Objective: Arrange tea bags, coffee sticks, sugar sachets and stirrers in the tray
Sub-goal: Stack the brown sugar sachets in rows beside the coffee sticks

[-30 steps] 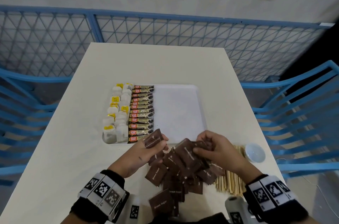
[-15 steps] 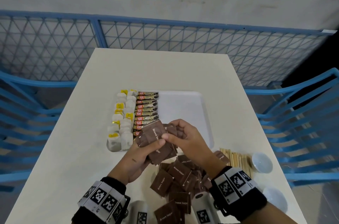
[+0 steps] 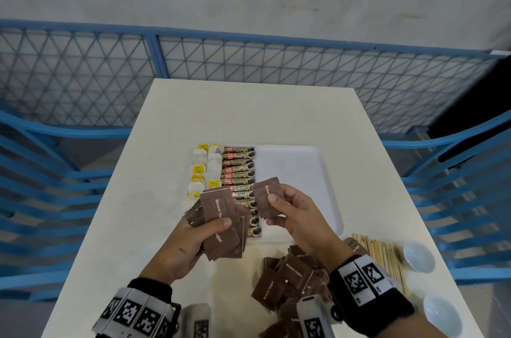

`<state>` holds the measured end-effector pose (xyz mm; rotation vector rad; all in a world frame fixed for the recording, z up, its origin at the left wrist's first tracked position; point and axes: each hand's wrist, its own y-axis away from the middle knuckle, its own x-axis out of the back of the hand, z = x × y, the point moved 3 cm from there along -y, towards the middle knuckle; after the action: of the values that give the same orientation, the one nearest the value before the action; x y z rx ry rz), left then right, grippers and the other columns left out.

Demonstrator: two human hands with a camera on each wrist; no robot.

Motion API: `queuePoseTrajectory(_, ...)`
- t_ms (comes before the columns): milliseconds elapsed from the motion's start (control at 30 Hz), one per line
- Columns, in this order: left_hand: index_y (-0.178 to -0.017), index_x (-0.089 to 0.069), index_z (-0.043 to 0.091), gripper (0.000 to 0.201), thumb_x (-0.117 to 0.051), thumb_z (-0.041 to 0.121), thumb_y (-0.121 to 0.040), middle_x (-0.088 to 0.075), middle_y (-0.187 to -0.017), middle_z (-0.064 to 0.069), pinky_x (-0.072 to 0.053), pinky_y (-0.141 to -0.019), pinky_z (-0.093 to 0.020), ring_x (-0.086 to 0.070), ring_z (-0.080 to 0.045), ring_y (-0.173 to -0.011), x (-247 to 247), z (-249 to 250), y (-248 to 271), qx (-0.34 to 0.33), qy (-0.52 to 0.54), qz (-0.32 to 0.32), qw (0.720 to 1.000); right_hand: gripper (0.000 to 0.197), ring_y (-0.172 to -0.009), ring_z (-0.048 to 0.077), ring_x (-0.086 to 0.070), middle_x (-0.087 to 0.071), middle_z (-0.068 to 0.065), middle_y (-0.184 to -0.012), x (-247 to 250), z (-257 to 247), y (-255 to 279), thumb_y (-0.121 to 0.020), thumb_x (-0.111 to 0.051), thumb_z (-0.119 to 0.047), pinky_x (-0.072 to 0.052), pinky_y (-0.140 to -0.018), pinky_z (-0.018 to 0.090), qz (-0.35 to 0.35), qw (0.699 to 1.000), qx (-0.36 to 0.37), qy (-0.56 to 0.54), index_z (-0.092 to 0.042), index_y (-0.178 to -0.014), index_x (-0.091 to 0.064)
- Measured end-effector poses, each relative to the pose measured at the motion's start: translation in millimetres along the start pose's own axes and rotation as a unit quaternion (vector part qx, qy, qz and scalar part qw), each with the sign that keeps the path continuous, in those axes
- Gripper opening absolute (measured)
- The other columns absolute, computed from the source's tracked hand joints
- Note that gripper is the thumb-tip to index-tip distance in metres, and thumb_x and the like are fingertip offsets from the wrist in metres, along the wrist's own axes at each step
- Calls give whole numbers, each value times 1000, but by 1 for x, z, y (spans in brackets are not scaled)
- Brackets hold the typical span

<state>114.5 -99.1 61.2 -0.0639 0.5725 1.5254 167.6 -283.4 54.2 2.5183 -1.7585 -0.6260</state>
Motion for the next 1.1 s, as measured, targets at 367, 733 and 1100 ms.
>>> queuePoseTrajectory(367, -98, -69, 16, 36, -66, 6, -63, -74, -87, -8, -58, -66, -29, -70, -19, -81, 13, 8, -11, 15, -34, -50, 998, 25, -87, 19, -67, -71, 9, -95, -17, 14, -15, -73, -72, -5, -54, -78, 27, 17, 999, -6, 41, -9, -96, -64)
queuePoseTrajectory(733, -97, -73, 15, 33, -67, -9, -75, -75, -90, -8, -57, -61, -27, -71, -16, -79, 8, 1, -31, 18, 1, 6, 1000, 21, -80, 21, -63, -66, 17, -97, 7, 8, -46, -88, -55, 5, -54, -79, 29, 36, 998, -42, 42, -4, -104, -65)
queuePoseTrajectory(1100, -98, -70, 17, 38, -74, 14, -61, -74, -92, -11, -58, -56, -40, -72, -23, -78, 19, -21, -59, 34, 87, 106, 990, 21, -66, 13, -54, -60, 2, -70, 102, 5, -154, -81, -68, 0, -43, -60, 21, 225, 955, -66, 183, -16, -73, -56)
